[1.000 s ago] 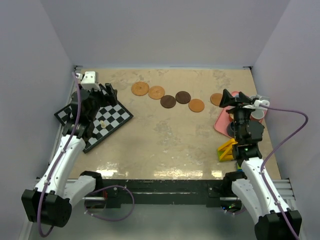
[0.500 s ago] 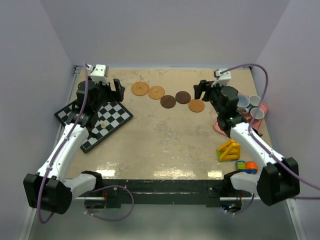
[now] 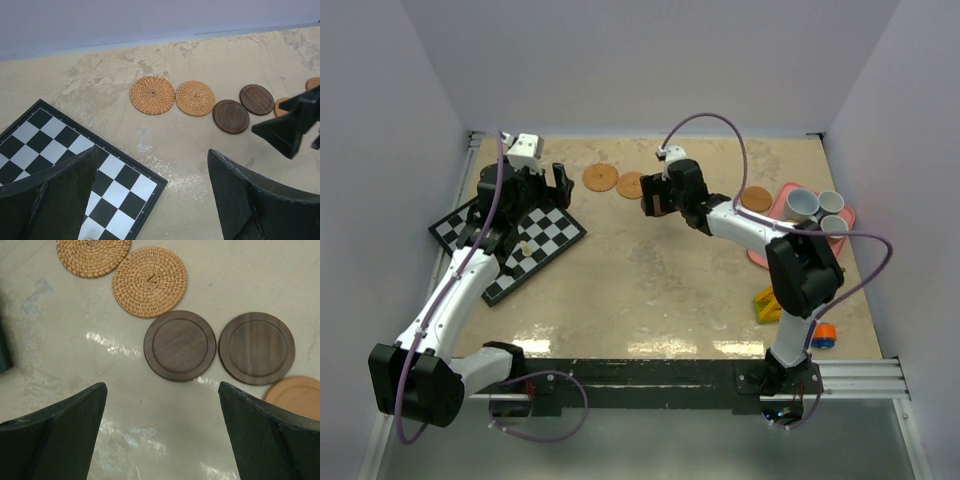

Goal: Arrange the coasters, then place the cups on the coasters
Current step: Move the coaster to the center of the board.

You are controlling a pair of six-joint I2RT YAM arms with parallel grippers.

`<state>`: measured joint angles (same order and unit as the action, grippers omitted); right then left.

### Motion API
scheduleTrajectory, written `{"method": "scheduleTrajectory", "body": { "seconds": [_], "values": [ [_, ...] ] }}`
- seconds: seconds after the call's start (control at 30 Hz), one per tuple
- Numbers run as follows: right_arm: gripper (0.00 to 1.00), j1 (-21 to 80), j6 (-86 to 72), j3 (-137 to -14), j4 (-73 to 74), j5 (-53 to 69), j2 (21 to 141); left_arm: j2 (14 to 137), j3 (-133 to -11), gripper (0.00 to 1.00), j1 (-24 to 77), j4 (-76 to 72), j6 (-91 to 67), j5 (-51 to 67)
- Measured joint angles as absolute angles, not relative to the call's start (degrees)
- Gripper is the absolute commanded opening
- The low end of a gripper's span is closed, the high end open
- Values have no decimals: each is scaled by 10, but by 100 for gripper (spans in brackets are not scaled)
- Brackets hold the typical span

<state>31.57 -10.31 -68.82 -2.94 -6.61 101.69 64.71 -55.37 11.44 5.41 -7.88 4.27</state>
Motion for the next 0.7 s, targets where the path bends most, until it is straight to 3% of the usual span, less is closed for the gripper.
{"method": "scheduleTrajectory", "body": {
  "seconds": [0.33,0.7],
  "values": [
    [99,327,-81,-815,13,-82,1187,647,-554,95,114,53,-79,51],
    [99,327,-18,-912,49,-98,1257,649,-554,95,114,53,-79,63]
  ]
}}
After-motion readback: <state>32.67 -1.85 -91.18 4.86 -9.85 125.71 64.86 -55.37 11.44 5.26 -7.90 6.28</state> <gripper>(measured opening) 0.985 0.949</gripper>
